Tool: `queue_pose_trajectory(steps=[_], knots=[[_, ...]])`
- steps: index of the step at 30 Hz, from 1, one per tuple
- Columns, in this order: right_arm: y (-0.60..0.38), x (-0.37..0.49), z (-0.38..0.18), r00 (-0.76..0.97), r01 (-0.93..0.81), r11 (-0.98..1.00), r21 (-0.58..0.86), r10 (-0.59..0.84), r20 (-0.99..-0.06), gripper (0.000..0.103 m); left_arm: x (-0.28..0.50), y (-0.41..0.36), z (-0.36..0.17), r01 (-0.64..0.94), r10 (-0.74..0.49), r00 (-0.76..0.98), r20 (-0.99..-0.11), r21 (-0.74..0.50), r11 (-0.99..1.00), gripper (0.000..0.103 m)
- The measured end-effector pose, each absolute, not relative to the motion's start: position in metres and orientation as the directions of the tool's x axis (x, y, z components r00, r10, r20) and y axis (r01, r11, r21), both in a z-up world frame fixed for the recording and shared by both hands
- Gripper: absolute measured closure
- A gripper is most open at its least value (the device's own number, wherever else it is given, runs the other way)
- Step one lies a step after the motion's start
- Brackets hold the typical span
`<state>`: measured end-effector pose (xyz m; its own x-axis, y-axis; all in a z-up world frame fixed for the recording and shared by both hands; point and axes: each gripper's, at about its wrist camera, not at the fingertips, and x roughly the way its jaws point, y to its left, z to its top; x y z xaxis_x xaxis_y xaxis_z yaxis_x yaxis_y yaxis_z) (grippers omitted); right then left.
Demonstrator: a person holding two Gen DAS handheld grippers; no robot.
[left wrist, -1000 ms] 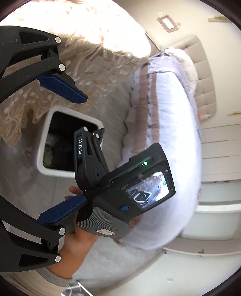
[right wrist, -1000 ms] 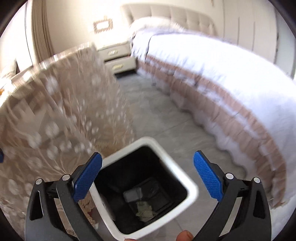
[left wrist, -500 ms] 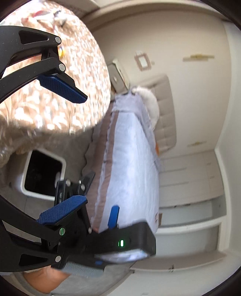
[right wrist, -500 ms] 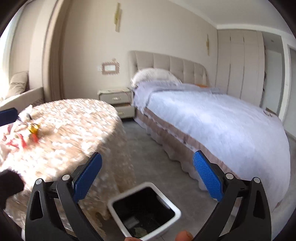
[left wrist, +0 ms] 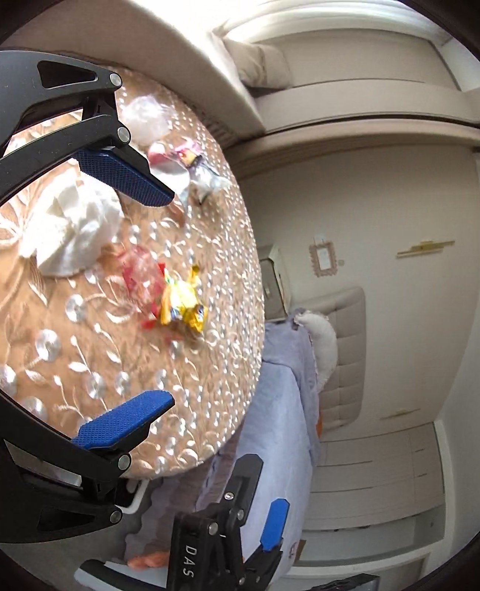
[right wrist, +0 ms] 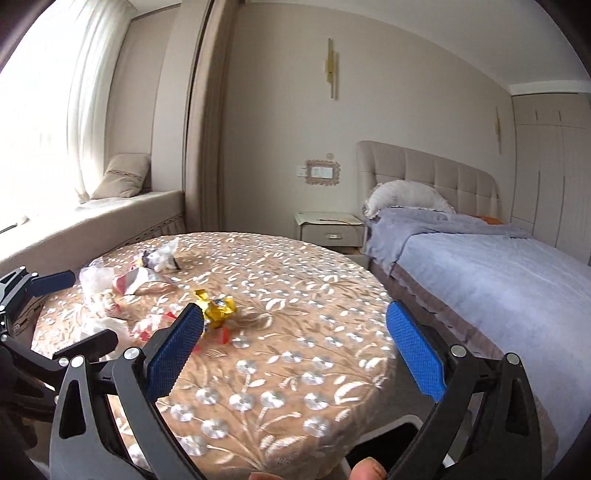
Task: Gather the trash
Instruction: 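Move both grippers back to the table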
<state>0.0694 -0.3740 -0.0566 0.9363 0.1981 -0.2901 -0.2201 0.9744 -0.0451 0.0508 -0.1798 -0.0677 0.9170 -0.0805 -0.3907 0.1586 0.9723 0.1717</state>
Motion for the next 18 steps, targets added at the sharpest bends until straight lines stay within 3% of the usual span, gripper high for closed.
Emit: queue_pose_trajectory(steps=[7, 18], knots=[[-0.318, 0.080, -0.056, 0.904, -0.306, 0.949, -0.071, 0.266, -0.333, 0.005, 0.073, -0.124, -0.098, 0.098, -0.021, 0.870, -0.492, 0.130, 0.987, 0.005], [-0.277, 0.110, -0.075, 0.863, -0.343, 0.935, -0.091, 0.275, -0.423, 0.005, 0.107, -0.095, -0.137, 0.170, -0.134, 0.742, -0.657, -0.008, 0.985, 0.005]])
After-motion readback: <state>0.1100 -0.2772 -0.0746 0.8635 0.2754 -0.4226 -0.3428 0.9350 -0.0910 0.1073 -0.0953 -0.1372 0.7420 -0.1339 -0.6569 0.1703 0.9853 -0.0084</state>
